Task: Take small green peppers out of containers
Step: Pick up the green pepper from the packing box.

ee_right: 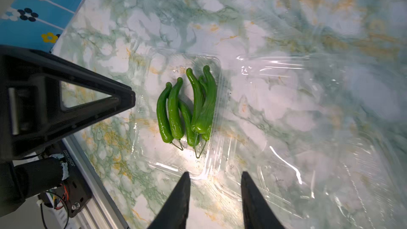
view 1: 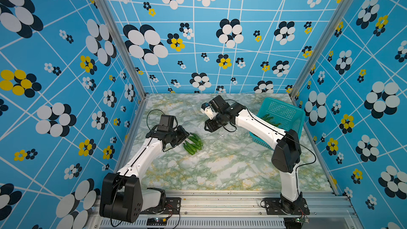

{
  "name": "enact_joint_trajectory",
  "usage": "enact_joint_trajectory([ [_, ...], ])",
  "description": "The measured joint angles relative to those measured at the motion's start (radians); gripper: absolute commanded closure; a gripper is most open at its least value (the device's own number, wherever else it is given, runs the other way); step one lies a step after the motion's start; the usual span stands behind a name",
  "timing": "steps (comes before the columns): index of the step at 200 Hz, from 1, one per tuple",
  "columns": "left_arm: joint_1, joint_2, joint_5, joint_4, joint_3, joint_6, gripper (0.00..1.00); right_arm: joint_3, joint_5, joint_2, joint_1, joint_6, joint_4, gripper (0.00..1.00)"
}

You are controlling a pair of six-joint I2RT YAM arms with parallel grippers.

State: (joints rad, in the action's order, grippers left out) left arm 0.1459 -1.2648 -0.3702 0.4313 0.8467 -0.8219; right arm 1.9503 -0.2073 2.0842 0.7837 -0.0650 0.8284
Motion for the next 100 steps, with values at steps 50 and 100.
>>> enact_joint_trajectory([
  [50, -0.015, 0.014, -0.017, -0.01, -0.035, 0.0, 0.64, 0.136, -0.012, 0.167, 0.085, 0.021, 0.079, 0.61],
  [100, -0.015, 0.014, -0.031, -0.021, -0.041, 0.0, 0.64, 0.187, 0.029, 0.244, 0.104, 0.024, 0.122, 0.59],
])
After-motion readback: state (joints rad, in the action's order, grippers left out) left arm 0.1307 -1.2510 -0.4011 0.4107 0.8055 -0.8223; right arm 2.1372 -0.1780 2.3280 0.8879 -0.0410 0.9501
